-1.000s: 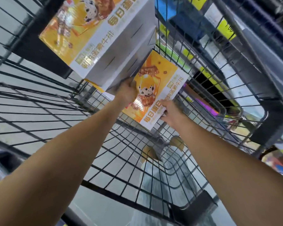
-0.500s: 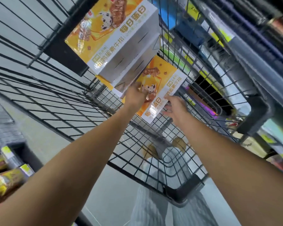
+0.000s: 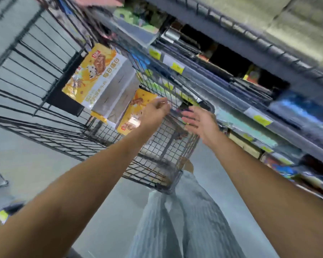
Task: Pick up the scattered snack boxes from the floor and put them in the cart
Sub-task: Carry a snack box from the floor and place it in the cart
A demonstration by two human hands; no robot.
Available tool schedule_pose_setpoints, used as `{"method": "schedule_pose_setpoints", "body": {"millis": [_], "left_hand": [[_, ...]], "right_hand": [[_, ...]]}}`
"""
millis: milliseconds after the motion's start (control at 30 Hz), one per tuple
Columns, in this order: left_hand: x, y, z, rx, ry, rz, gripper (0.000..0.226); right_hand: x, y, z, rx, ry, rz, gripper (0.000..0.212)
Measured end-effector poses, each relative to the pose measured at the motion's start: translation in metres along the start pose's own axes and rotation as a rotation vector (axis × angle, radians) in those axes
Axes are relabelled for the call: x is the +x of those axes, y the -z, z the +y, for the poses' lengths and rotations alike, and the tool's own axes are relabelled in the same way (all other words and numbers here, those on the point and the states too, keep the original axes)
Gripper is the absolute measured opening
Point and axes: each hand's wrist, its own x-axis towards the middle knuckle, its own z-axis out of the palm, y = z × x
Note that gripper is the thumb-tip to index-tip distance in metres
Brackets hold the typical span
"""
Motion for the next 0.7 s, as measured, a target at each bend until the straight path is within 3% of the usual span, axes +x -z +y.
{"method": "schedule_pose_setpoints", "body": {"millis": [133, 433, 700], "left_hand": [[-0.027, -0.040, 0.031, 0.069, -0.099, -0.127, 0.029], [-0.132, -0.180, 0.049, 0.378, -0.208, -0.568, 0.032], [-0.273, -0.329, 0.017, 0.561, -0.265, -0.899, 0.026]], "right_hand": [[-0.043, 0.049, -0.009, 0.068, 0.065, 0.088, 0.019], [-0.168, 0.190, 0.032, 0.297, 0.142, 0.400, 0.008], [-0.298, 0.325, 0.113, 0.549, 0.189, 0.700, 0.014]]}}
